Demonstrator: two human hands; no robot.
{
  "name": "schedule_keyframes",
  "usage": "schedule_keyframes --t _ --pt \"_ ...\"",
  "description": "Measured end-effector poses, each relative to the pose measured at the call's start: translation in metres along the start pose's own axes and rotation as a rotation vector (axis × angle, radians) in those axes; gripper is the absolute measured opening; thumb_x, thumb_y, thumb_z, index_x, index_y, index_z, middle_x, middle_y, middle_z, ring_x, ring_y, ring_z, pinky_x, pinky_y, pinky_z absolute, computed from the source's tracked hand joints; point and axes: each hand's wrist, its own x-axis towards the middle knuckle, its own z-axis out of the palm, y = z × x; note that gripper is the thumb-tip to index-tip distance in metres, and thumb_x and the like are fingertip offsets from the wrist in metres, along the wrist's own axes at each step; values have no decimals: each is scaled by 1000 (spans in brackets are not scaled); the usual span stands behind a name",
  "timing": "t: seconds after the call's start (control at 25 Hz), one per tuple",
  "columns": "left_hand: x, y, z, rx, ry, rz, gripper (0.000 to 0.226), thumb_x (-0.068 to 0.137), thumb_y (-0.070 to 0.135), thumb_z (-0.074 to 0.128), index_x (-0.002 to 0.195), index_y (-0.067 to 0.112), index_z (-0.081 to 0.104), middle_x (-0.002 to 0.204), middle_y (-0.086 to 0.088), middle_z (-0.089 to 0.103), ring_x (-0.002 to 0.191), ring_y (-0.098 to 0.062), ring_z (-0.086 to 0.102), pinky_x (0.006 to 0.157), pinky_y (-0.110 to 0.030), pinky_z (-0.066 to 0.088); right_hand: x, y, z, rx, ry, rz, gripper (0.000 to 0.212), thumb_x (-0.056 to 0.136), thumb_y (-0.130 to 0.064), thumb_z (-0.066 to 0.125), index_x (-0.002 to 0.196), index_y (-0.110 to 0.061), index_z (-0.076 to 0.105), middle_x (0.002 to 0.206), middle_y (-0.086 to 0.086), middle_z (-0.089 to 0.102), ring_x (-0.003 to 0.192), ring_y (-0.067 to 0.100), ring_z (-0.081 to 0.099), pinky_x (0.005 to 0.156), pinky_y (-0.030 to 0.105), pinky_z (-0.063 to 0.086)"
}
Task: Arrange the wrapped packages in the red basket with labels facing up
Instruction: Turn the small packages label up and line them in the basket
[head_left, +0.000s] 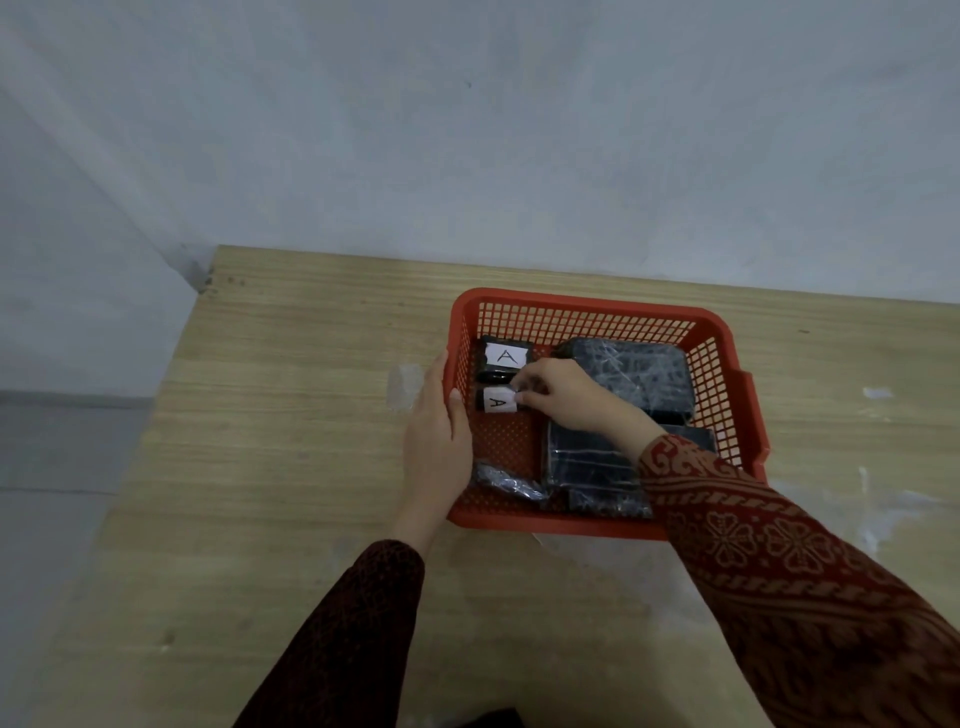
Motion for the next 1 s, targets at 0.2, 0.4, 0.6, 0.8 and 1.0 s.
schedule_keyframes --t 0.2,0.4,0.6,0.8,1.0 --pt "1 0 -1 3 -2 -5 46 101 27 31 146 20 28 144 -1 46 128 -13 47 105 -35 43 13 -4 20 -86 90 47 17 91 -14 58 106 -6 57 101 17 66 91 31 63 79 44 54" --pt "0 2 -3 0 5 0 46 101 26 31 147 20 28 146 -1 44 130 -12 45 107 -31 41 15 -8 32 -363 155 41 19 92 -4 47 111 -4 52 98 23 63 87 41 62 67 46 54" --pt "0 0 -2 -8 5 -3 46 101 25 31 146 19 29 143 0 47 126 -11 48 104 -28 43 3 -22 21 -527 176 -71 23 90 -24 57 107 -7 55 104 13 66 97 32 63 76 38 46" --pt "1 2 -2 -11 12 -2 45 101 23 32 145 17 31 141 -2 48 125 -11 47 98 -18 36 -38 -39 41 -718 -83 -247 49 73 -42 71 111 -15 57 112 5 67 108 26 57 95 40 34" --pt "-1 5 -2 -9 15 -1 44 101 22 32 145 16 32 140 -3 49 123 -11 48 96 -17 35 -41 -32 46 -655 -108 -147 40 80 -38 65 109 -12 54 106 12 70 100 30 63 95 39 33"
